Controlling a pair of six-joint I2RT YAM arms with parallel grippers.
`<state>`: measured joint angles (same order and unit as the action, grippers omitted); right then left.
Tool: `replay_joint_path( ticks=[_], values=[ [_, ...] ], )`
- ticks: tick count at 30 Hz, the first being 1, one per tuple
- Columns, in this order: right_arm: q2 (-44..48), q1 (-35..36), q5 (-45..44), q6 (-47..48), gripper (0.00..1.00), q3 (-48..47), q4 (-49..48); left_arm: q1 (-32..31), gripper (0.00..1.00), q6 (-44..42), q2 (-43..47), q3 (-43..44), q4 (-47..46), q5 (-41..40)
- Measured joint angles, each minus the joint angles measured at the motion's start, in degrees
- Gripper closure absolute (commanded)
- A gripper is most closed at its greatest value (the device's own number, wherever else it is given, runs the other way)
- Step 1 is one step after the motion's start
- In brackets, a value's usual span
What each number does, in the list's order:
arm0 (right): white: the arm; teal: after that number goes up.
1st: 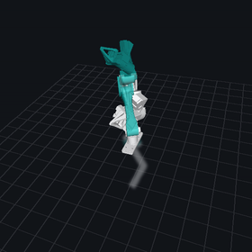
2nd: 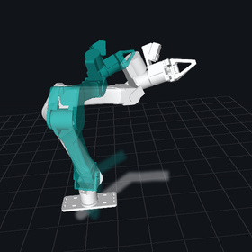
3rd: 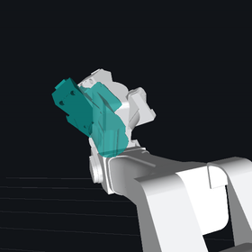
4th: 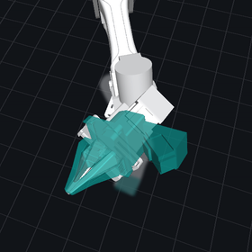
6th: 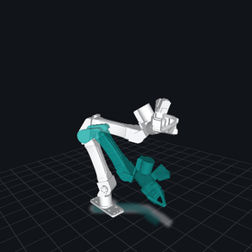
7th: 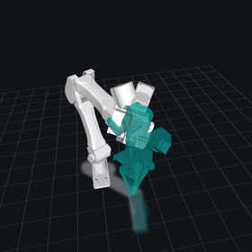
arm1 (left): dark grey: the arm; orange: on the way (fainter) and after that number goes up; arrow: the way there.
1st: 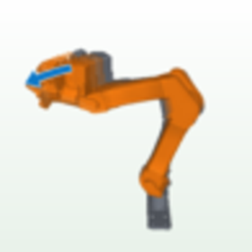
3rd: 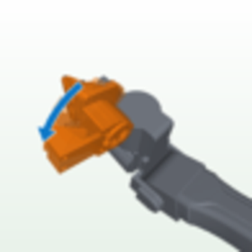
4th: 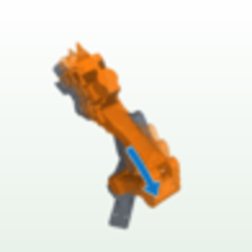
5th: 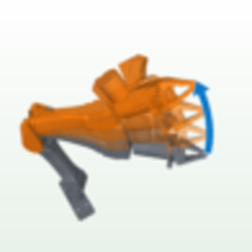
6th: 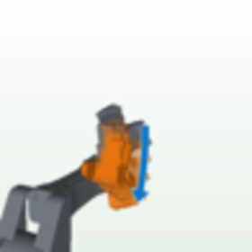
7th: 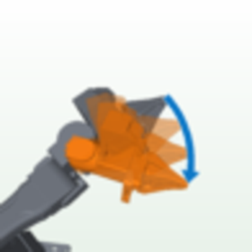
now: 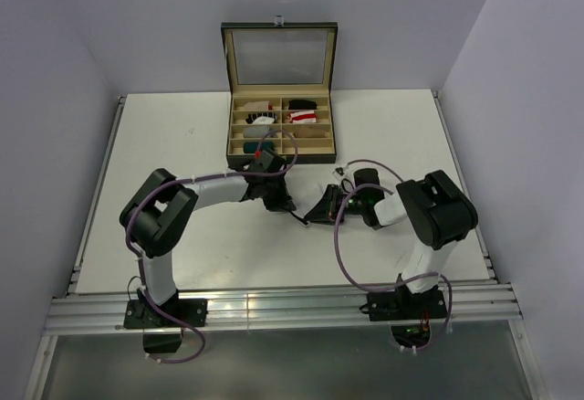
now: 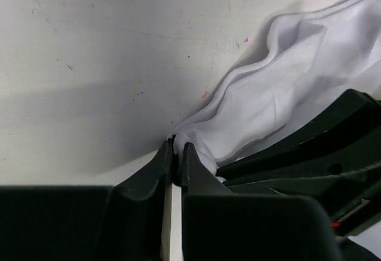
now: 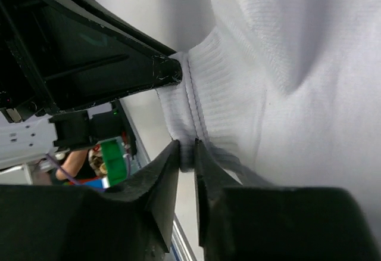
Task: Roll the socks
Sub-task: Roll the sock at the center of the board.
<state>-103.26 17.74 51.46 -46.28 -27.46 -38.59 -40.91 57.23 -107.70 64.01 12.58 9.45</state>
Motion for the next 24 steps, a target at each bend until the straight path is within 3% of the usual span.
replay_joint_path(
  ticks=[13, 17, 24],
  values=[
    [23.08, 4.33, -24.06, 16.2, 0.62, -5.27, 26.51, -0.57, 0.99, -7.21, -1.64, 6.38, 9.79, -4.15],
    [26.69, 14.95, -35.5, 21.94, 0.57, -6.97, 29.66, -0.59, 0.99, -10.36, -3.06, 9.81, 14.1, -5.44],
    [24.79, 30.51, -52.57, 29.94, 0.52, -8.7, 32.13, -0.59, 0.99, -13.75, -4.74, 13.27, 18.16, -5.88]
  ],
)
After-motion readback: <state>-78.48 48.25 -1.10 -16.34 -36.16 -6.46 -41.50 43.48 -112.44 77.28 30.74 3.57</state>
